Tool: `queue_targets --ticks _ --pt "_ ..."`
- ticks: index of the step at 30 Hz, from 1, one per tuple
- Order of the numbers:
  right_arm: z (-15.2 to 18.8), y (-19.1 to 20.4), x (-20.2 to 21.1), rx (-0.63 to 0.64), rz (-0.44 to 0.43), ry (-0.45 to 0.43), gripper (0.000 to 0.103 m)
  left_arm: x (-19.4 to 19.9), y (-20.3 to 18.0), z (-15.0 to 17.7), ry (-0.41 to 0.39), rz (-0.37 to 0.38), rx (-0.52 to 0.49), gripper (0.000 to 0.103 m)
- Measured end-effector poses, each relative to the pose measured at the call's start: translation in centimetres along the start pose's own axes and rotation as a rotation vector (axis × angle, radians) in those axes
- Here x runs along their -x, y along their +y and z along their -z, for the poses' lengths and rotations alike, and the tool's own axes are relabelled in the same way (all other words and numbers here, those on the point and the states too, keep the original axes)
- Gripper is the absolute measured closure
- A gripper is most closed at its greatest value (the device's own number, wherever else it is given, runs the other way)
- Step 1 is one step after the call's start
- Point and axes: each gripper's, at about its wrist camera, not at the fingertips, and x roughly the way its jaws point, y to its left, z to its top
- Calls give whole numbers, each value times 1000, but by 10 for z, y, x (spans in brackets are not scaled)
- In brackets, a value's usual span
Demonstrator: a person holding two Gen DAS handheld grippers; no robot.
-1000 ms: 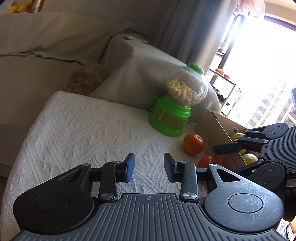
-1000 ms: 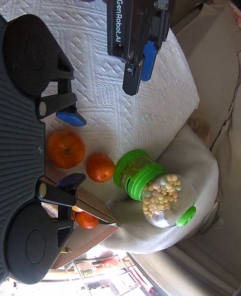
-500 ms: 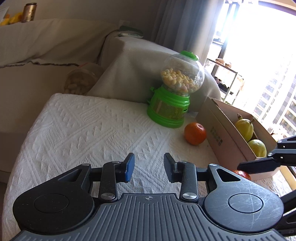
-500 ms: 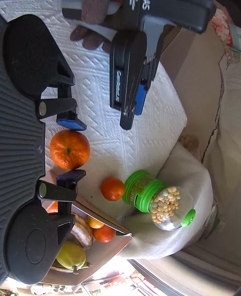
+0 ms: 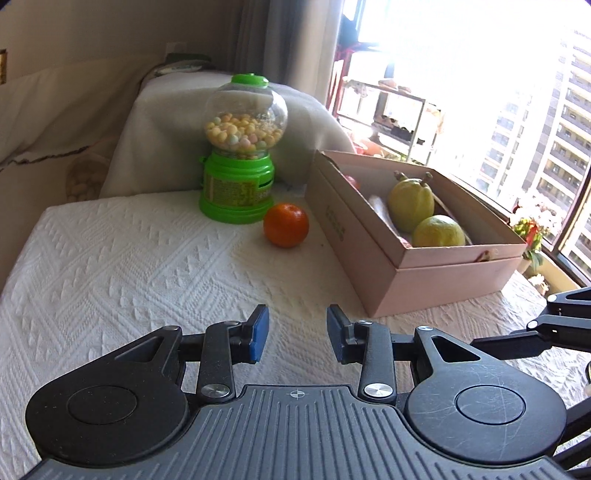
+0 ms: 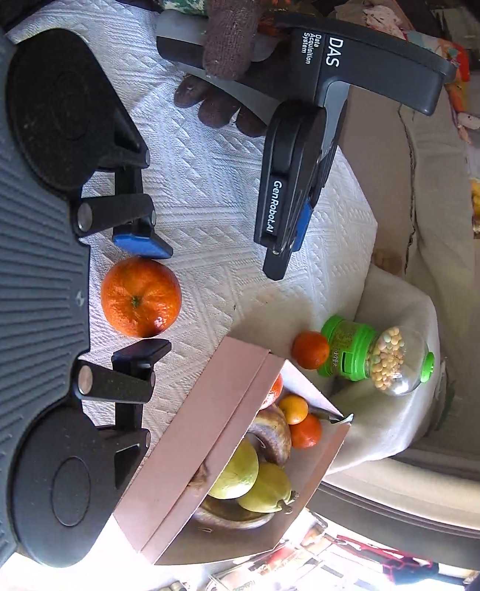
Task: Organize fruits
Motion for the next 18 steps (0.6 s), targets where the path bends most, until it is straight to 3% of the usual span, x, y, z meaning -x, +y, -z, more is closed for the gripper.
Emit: queue_targets --ticks 2,6,8,11,13,18 --pt "7 -2 8 -46 7 -59 37 -2 -6 -4 -12 0 -27 64" --pt "27 -11 33 -157 -17 -190 31 -11 -7 -27 -48 37 -23 64" --pt "38 -14 42 -189 6 -245 24 -21 -5 -44 -68 17 -23 64" --pt "53 -19 45 -214 81 -279 23 -43 -3 -65 -65 -59 -34 64" --pt "60 -22 43 -234 110 -281 23 -58 0 -75 -44 -70 -22 64" --pt "78 -36 39 -328 74 -297 23 -86 -1 -80 12 -102 -32 63"
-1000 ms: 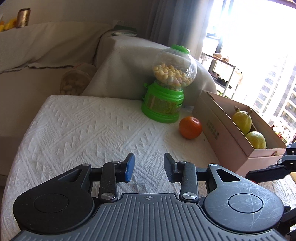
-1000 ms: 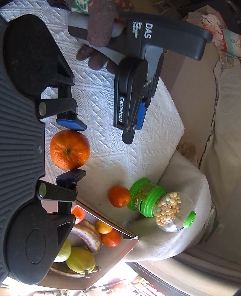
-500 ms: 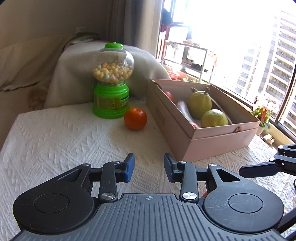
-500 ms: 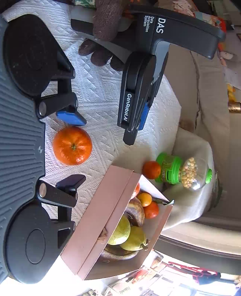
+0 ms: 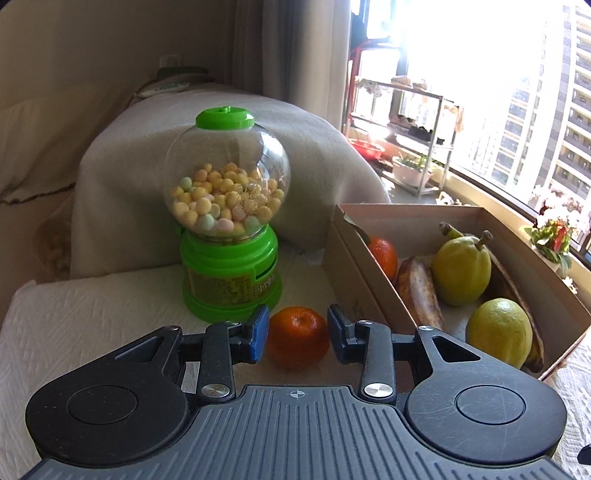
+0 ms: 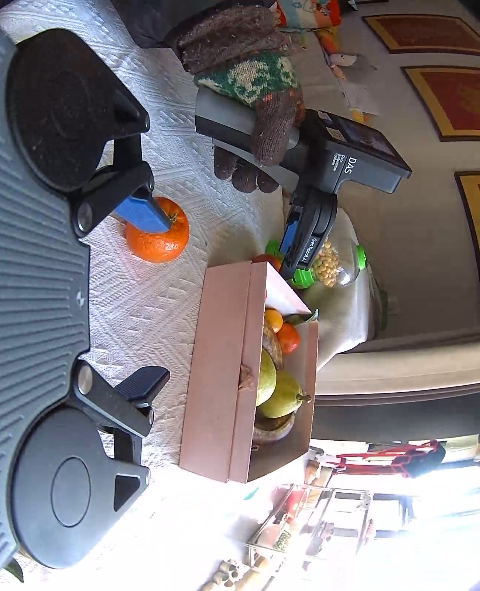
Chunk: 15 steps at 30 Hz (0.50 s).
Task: Organize fruits
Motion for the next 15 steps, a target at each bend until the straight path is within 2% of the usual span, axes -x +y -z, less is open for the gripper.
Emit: queue_targets --ticks 1,3,8,10,15 --pt "3 -3 -1 -14 3 8 23 -2 0 1 1 -4 1 58" --pt "6 -6 -1 -40 -5 13 23 -6 0 5 6 19 8 55" --pt "6 -6 -4 -45 -7 25 22 -6 3 8 4 37 16 54" --pt "6 -6 -6 -45 1 32 22 -4 4 10 14 58 15 57" --pt "5 -11 -12 -77 11 49 21 15 -2 22 24 60 -39 60"
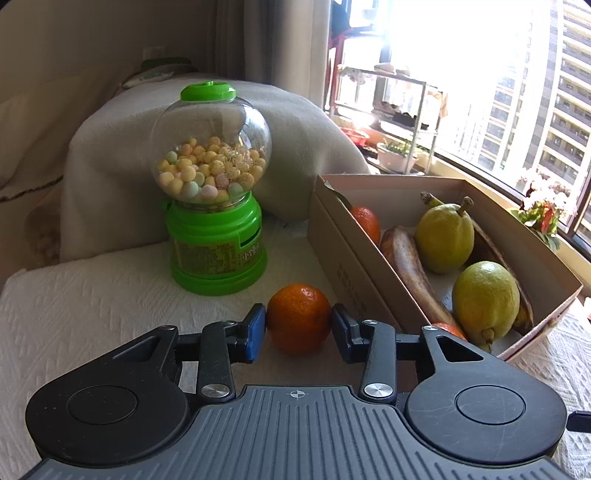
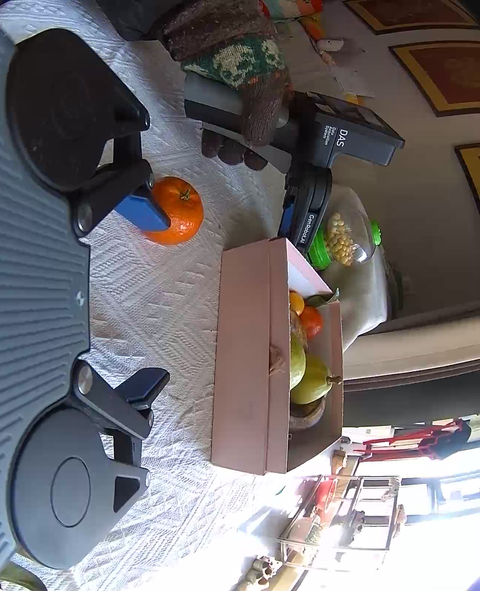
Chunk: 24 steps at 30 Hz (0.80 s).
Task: Organize fruits
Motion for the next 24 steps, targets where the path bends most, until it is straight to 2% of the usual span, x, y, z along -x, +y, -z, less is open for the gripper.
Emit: queue_targets --ticks 2,3,4,7,10,14,19,22,24 --pt "0 -2 0 -13 -4 4 21 17 -1 11 -3 19 4 66" --pt "0 -3 -1 -18 -5 7 21 28 -1 17 -12 36 11 75" --pt "0 -4 -1 -22 -5 9 21 40 -2 25 -25 53 22 89" --pt "0 -4 -2 -29 -5 13 21 75 -10 45 -65 95 19 88" --pt "0 -4 -3 -29 -1 18 21 93 -18 61 -49 87 0 87" --pt "-1 -4 -5 -30 8 25 21 107 -13 56 -107 118 46 85" --pt "-1 -4 -9 -37 16 44 21 82 -4 17 -157 116 73 82" --pt "-2 -4 -11 -39 17 52 21 34 3 -9 -66 131 106 82" --pt "-1 -5 -10 -41 18 49 21 10 2 -14 -13 122 71 82"
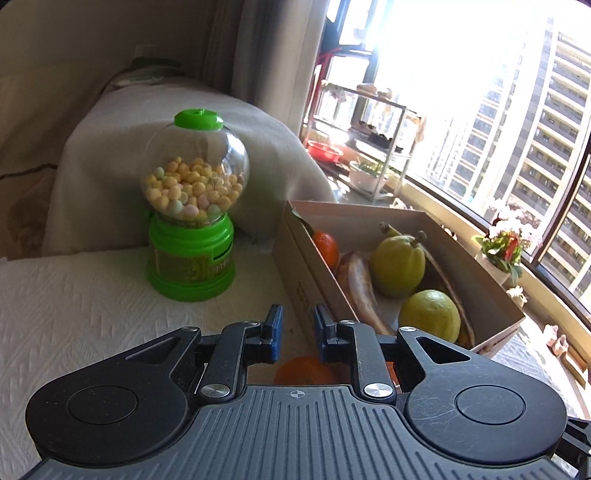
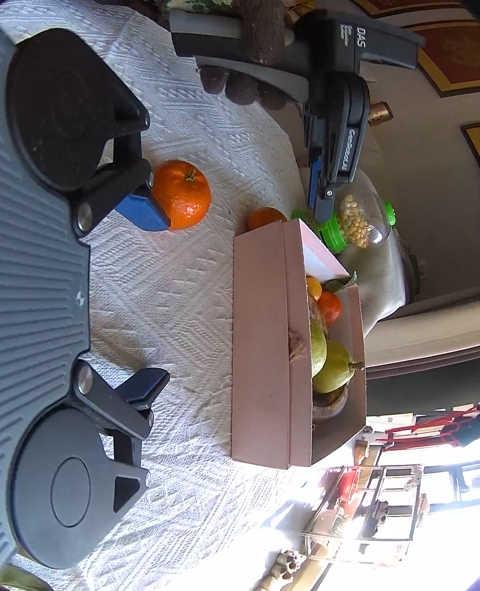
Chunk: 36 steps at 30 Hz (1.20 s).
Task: Organize fruits
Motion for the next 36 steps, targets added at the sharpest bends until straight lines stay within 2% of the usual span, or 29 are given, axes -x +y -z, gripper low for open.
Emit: queue_targets --ticks 3,7,11,17,19,23,25,28,31,34,36 --pt "1 -2 2 -8 2 -7 21 -9 2 10 49 33 -34 82" --pt "0 -3 -1 -15 -4 5 19 28 3 35 2 115 -4 82" --pt "0 -2 -1 -8 -1 4 19 64 -9 61 7 91 -57 82" --pt "0 0 -2 -3 5 10 18 78 -34 84 14 12 -189 81" --pt "0 2 -3 7 13 12 17 80 -37 86 12 26 -193 78" --pt "1 3 -3 17 24 15 17 91 -44 87 12 116 -195 77" --pt "0 3 -4 18 24 16 17 98 -50 87 -10 99 -209 76" --pt "1 3 -4 18 24 16 17 99 -56 82 -46 20 -243 76" --pt "1 4 -4 17 24 15 17 86 -60 77 -31 -61 -270 76" --pt "0 3 -4 15 24 14 17 72 -62 77 14 -68 -278 76" --pt "0 3 -4 13 22 14 17 69 -67 79 12 -54 -298 71"
